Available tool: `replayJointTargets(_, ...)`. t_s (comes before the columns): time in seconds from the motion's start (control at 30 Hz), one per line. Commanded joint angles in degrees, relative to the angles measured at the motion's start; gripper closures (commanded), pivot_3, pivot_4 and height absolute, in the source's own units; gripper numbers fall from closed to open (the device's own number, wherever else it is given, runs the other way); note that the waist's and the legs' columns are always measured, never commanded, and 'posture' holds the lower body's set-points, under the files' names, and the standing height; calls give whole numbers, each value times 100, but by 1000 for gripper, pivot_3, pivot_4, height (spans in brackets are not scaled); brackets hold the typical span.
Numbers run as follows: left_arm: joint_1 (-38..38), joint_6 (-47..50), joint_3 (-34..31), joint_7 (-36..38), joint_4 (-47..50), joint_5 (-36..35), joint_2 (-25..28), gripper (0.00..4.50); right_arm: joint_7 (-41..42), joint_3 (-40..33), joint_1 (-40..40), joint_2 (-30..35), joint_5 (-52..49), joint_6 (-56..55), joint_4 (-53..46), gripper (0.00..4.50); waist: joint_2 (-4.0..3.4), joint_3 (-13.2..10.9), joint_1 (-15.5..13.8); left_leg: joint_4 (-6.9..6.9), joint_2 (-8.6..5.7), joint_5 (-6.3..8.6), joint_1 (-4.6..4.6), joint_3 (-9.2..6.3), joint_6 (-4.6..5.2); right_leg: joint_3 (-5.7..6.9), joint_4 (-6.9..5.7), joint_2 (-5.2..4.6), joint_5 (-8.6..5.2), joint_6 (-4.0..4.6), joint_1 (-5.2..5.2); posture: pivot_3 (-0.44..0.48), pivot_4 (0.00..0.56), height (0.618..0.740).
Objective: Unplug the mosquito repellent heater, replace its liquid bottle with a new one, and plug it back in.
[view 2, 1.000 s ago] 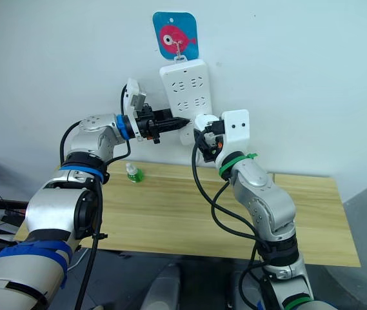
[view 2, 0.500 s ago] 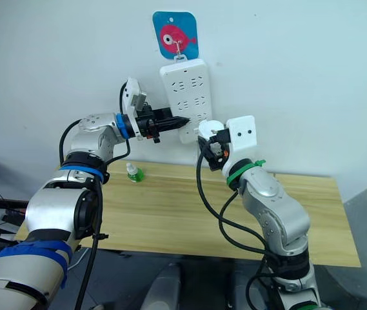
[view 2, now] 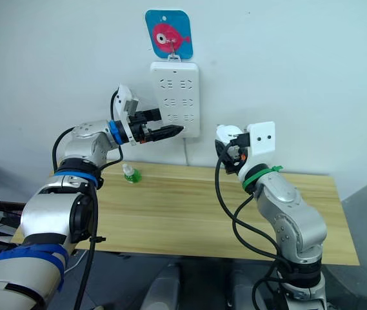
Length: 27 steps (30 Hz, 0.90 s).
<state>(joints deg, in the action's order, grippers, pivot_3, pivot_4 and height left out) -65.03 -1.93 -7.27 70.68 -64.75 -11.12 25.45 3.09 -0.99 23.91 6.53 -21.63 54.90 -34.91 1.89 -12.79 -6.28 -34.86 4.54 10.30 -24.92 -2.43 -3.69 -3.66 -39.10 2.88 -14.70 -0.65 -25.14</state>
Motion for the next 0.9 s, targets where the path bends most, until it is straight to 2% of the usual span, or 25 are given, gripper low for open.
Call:
replayJointTargets(0.03, 409, 224, -187, -136, 483, -127, 329, 20, 169, -160, -100, 109, -32, -330, -63, 1567, -4, -1, 68, 0, 1, -1, 2, -5, 1, 2, -2, 1, 1, 1, 0, 295, 213, 740)
replayJointTargets(0.23, 1700, 905, -142, -201, 2132, -231, 700, 20, 247, -488, -135, 169, -157, -422, 78, 1567, -5, -2, 185, -1, 3, -1, 0, -4, 0, 1, -1, 2, 2, 4, 1, 300, 212, 740)
replayJointTargets(0.33, 2819, 1373, -115, -310, 3837, -470, 760, 20, 192, -979, -141, -29, -494, -335, 212, 1567, -6, -2, 180, 6, 4, -1, 0, -3, 0, 0, 2, 0, 2, 5, 1, 316, 211, 740)
replayJointTargets(0.47, 4149, 2048, 299, -734, 6404, -930, 357, 20, -168, -2097, -20, -469, -1528, 198, 466, 1567, -15, -8, 113, 9, 5, -1, -1, -3, -2, 3, 4, -8, 0, 8, 1, 336, 218, 740)
replayJointTargets(0.53, 4481, 2145, 599, -1090, 7150, -1025, -65, 20, -409, -2612, -10, -632, -2107, 534, 603, 1567, -21, -12, 15, 6, 2, -1, 0, -4, -2, 4, 7, -13, 0, 7, 8, 337, 218, 740)
replayJointTargets(0.63, 4540, 2010, 1021, -1814, 7450, -926, -974, 20, -995, -3445, 45, -880, -3401, 798, 891, 1567, -24, -15, -112, -8, -5, -1, 2, -1, -2, 0, 9, -17, 2, 2, 18, 330, 219, 740)
replayJointTargets(0.7, 4477, 1970, 1218, -2091, 7345, -894, -1397, 20, -1313, -3728, 17, -878, -4164, 848, 1074, 1567, -31, -17, -113, -14, -5, -2, 7, 4, 0, -9, 8, -14, 9, -4, 18, 316, 220, 740)
replayJointTargets(0.8, 4292, 1706, 1502, -2353, 6992, -782, -1899, 20, -1848, -3878, -105, -754, -5471, 749, 1302, 1567, -35, -19, -102, -15, -6, -6, 11, 14, 7, -22, 9, -10, 17, -8, 18, 298, 216, 740)
replayJointTargets(0.9, 4152, 1455, 1668, -2473, 6743, -701, -2161, 20, -2427, -3730, -197, -529, -6618, 456, 1372, 1567, -37, -18, -42, -12, -7, -5, 11, 18, 9, -28, 11, -8, 16, -8, 17, 283, 213, 740)
